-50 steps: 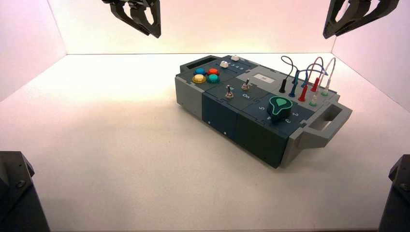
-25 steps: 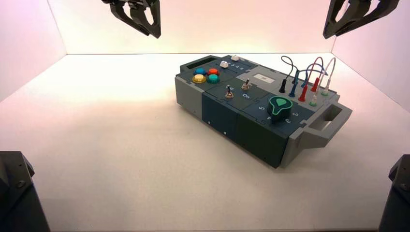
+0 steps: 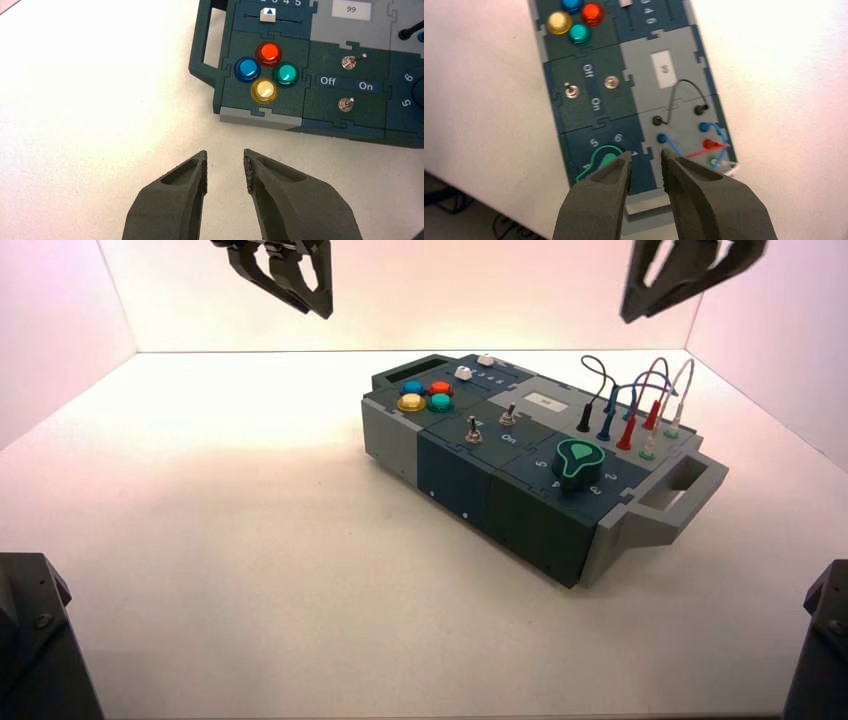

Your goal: Turn the knob to position 2.

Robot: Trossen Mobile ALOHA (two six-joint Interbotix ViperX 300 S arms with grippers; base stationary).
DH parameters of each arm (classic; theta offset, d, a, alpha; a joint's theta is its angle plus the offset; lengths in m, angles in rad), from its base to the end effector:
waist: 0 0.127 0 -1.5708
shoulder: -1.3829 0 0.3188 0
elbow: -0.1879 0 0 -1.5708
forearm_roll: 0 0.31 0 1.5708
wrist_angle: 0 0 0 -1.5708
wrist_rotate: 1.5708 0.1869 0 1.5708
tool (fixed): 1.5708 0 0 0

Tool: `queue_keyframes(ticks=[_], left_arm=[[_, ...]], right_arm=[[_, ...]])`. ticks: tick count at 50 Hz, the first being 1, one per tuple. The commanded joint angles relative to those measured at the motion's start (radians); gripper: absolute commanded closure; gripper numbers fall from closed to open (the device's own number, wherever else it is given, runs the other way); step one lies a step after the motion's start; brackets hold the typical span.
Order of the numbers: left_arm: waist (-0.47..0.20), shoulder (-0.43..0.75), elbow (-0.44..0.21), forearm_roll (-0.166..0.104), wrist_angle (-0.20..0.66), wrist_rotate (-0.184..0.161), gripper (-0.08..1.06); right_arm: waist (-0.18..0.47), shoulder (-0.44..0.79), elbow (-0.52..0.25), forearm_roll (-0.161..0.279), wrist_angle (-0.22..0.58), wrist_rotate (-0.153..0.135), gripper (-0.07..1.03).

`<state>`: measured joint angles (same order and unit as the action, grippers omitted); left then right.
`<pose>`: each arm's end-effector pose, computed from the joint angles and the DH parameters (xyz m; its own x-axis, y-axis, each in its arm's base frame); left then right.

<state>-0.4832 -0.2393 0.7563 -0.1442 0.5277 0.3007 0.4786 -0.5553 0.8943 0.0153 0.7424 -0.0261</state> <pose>0.3014 -0.1734 0.1314 0.4133 -0.2986 -0.8602 0.6218 0.7827 0.0271 0.2350 0.1241 0.1565 0.4125 0.2257 -0.8825 -0.4764 0.8792 0.0022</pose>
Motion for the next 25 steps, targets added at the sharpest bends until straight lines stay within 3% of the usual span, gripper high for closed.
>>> queue_keyframes(ticks=[1,11,25], left_arm=[[-0.006,-0.025,-0.034,0.002,-0.005,0.006,0.56],[0.020,-0.074,-0.032,0.008,-0.012,0.006,0.56],[0.064,-0.187,0.009,0.008,-0.055,0.006,0.56]], right_arm=[[0.054,0.040,-0.058,0.006,0.012,0.002,0.63],[0.149,0.149,-0.103,0.014,0.028,0.008,0.63],[0.167,0.261,-0.092,0.017,0.031,0.008,0.63]])
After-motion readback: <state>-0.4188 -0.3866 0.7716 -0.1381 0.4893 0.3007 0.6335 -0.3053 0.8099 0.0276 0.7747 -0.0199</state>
